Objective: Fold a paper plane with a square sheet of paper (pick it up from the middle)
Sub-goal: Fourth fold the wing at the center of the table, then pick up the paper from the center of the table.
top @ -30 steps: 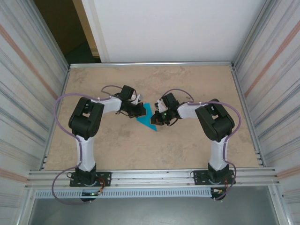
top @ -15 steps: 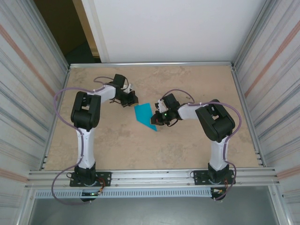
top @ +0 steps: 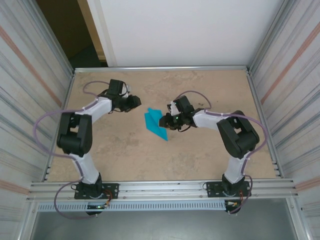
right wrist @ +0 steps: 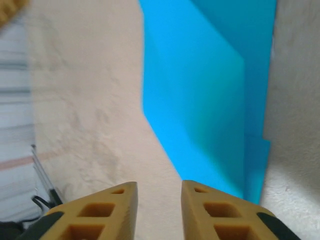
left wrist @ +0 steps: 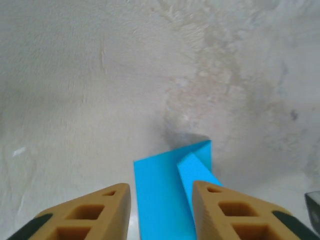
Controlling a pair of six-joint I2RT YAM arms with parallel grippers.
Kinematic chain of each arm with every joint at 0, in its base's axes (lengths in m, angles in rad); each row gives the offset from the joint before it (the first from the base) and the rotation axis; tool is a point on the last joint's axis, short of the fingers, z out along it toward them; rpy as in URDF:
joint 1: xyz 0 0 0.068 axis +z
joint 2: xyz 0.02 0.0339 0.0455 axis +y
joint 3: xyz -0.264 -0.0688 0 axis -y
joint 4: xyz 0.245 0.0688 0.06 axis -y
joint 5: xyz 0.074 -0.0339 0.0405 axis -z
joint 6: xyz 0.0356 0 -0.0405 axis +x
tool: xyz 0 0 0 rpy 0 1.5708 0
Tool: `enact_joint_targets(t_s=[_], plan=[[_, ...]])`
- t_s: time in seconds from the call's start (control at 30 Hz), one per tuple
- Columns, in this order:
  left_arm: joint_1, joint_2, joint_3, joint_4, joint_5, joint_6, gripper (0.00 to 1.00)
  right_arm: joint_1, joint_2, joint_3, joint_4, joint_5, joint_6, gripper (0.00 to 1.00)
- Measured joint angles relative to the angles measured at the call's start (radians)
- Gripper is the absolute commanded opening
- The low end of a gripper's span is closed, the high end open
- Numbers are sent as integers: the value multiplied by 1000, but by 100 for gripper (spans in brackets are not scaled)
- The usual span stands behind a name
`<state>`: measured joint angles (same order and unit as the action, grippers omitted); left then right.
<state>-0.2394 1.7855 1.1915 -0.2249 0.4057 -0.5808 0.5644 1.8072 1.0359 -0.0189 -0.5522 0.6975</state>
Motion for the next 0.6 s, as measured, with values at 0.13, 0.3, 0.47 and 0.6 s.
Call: enact_joint_targets(t_s=[0.13,0.3,0.47,0.6], plan=[[0,-147,-139,53,-27,-37,57,-48,-56,0,19,25,-2,41],[2,-290,-265,80,-71,-54,80,-122,-16,16,6,7,-35,40],[24,-409,-393,158,-96,-67,94,-126,90,103,-43,-47,-117,39],[55,-435,-456,229,-89,-79,98,-121,142,143,-66,-109,-169,37]])
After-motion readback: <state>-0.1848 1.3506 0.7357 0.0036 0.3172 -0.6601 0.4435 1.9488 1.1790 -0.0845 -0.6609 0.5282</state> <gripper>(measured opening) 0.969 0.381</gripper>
